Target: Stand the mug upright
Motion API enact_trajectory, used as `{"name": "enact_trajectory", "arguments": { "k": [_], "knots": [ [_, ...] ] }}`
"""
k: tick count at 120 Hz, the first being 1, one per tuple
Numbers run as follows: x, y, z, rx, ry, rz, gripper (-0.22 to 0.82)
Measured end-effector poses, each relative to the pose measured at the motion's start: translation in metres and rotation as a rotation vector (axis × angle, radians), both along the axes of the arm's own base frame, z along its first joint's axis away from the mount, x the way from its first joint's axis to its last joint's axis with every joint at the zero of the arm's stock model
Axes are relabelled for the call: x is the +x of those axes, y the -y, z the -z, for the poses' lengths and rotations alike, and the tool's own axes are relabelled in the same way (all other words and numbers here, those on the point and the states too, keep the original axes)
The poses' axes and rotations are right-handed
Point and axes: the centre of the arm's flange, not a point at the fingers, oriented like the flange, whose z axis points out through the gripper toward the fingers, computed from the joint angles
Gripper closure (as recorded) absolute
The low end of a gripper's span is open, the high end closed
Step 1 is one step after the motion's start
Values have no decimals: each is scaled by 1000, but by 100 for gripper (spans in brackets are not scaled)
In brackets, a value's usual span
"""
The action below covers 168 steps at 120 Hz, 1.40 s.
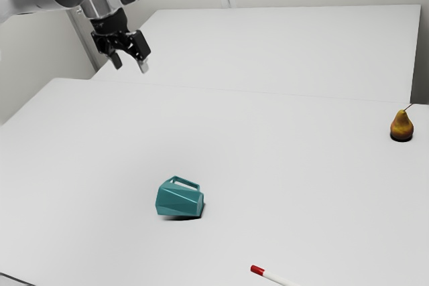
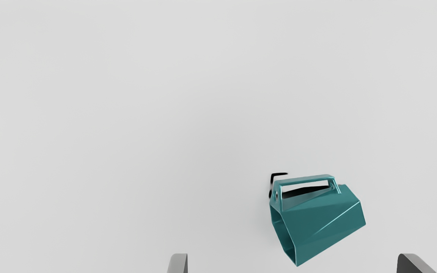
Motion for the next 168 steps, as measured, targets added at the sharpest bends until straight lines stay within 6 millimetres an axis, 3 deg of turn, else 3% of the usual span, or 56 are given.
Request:
{"name": "enact_trajectory", "arguments": {
  "k": [24, 40, 49, 56, 68, 80, 87, 107, 123, 140, 168],
  "knots": [
    [-2, -1, -7, 0, 24, 3, 0],
    [-19, 2, 10, -66, -19, -8, 0],
    [-31, 5, 32, -186, -68, -22, 0],
    [-35, -3, 51, -277, -101, -46, 0],
    [-44, -41, 90, -392, -137, -128, 0],
    [-68, -86, 137, -479, -156, -237, 0],
    [-80, -98, 157, -504, -152, -274, 0],
    [-92, -75, 212, -594, -149, -280, 0],
    [-98, -72, 255, -670, -137, -304, 0],
    [-100, -69, 282, -773, -113, -298, 0],
    [-121, -51, 337, -915, -176, -258, 0]
  ]
}}
